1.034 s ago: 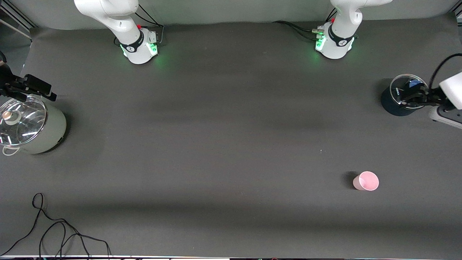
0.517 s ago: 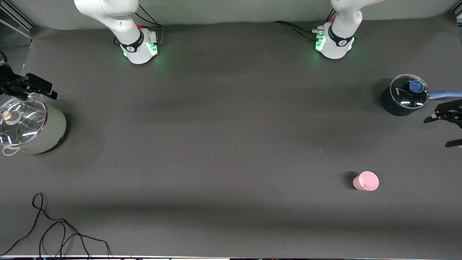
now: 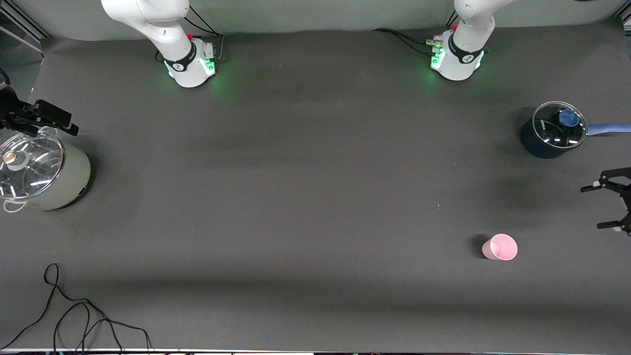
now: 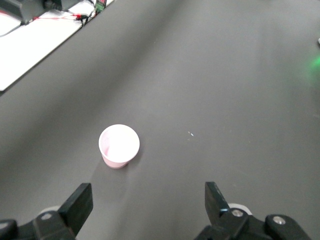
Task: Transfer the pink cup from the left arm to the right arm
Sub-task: 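Move the open left gripper down around the pink cup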
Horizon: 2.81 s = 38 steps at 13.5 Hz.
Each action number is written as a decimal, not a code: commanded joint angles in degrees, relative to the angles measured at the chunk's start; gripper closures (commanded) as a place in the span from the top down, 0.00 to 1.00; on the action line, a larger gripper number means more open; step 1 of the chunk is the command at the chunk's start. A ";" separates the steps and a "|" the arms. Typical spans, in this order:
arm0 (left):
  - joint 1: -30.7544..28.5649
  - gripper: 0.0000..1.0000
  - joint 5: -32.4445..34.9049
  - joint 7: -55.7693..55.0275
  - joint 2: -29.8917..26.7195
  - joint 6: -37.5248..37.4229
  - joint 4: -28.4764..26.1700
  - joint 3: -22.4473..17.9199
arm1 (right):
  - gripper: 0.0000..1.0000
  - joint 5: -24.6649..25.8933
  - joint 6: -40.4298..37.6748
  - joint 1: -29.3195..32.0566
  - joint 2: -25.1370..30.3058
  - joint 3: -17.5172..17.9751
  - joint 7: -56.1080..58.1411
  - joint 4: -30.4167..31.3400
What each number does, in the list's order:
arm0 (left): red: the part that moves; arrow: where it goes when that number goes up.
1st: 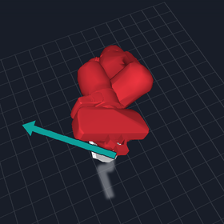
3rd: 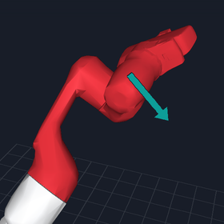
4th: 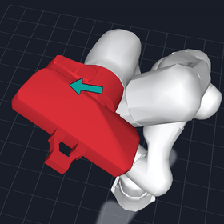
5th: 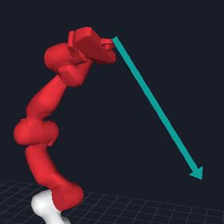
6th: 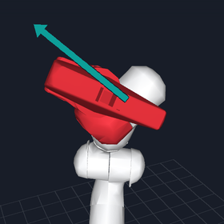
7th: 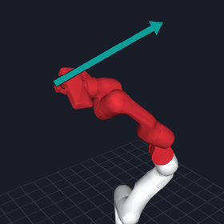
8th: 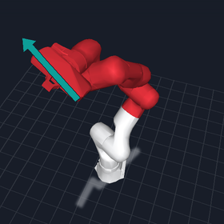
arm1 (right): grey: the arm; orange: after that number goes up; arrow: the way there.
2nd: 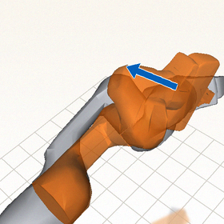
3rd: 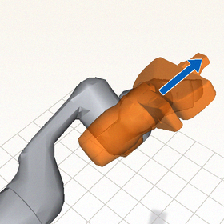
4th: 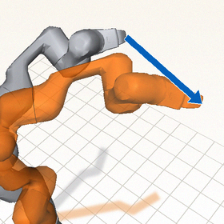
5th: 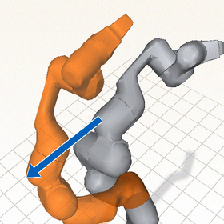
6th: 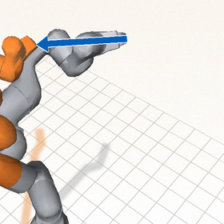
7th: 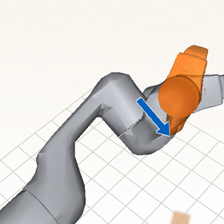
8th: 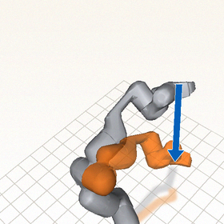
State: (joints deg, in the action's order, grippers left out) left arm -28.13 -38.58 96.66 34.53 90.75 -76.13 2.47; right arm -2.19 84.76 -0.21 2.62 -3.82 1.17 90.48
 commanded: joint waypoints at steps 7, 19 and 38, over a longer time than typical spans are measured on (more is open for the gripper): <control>-1.93 1.00 -13.62 21.97 15.47 5.13 3.54 0.52 | 1.00 -0.80 -1.26 -0.32 -0.86 -0.58 0.15 -1.62; -4.66 1.00 -26.45 38.69 25.93 5.67 0.81 0.60 | 1.00 -0.71 -1.26 -0.41 -1.65 -0.31 0.15 -1.27; -4.22 1.00 -32.79 44.58 30.07 5.57 0.63 2.63 | 1.00 -0.36 -1.26 -0.41 -1.57 -0.31 0.06 -1.18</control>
State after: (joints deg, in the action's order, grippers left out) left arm -32.66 -69.86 139.40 64.28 96.39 -75.00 4.72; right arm -2.19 84.38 -0.23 1.40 -3.88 1.17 90.47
